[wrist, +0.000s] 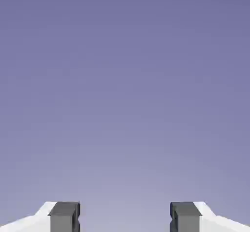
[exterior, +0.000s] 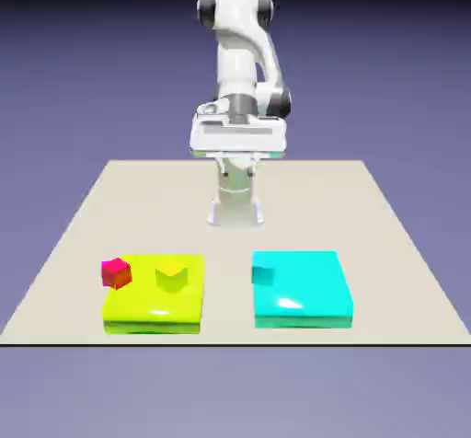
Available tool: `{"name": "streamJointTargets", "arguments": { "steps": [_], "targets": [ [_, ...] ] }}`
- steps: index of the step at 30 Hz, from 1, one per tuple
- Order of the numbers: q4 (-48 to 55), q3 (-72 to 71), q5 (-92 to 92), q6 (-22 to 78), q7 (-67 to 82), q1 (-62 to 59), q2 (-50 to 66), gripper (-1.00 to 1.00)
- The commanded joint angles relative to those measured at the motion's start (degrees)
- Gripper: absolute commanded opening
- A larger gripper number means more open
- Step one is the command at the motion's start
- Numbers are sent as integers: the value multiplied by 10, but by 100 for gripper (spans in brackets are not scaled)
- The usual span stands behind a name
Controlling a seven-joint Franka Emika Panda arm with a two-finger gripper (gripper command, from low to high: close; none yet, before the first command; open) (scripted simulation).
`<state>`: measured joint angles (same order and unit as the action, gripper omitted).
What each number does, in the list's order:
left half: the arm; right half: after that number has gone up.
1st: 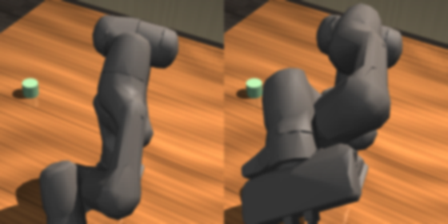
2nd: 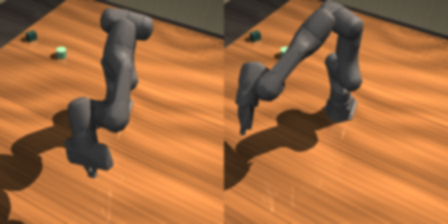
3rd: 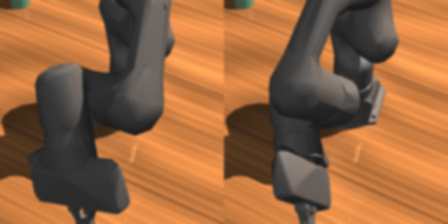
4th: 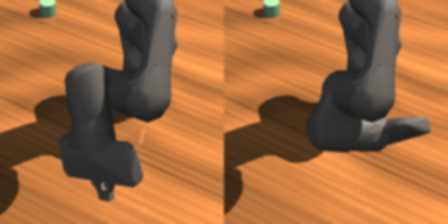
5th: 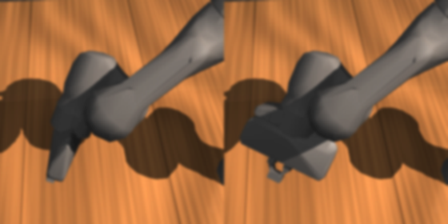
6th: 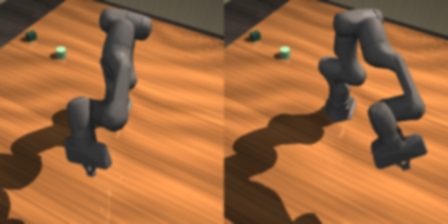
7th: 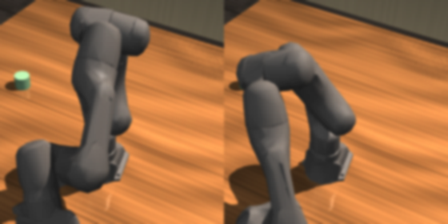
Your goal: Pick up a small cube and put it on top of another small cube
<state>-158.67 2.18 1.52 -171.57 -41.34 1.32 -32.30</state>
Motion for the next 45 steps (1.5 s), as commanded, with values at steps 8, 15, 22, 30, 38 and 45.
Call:
{"name": "streamJointTargets", "arguments": {
  "steps": [8,15,22,30,38,45],
  "targets": [
    [124,127,104,180,9,-18,166,0],
    [217,223,184,322,8,-39,311,0],
    [310,320,265,464,8,-61,457,0],
    [416,430,358,627,7,-85,623,0],
    [389,391,428,589,15,-118,748,0],
    [421,459,332,697,-47,-69,678,-100]
  ]
}}
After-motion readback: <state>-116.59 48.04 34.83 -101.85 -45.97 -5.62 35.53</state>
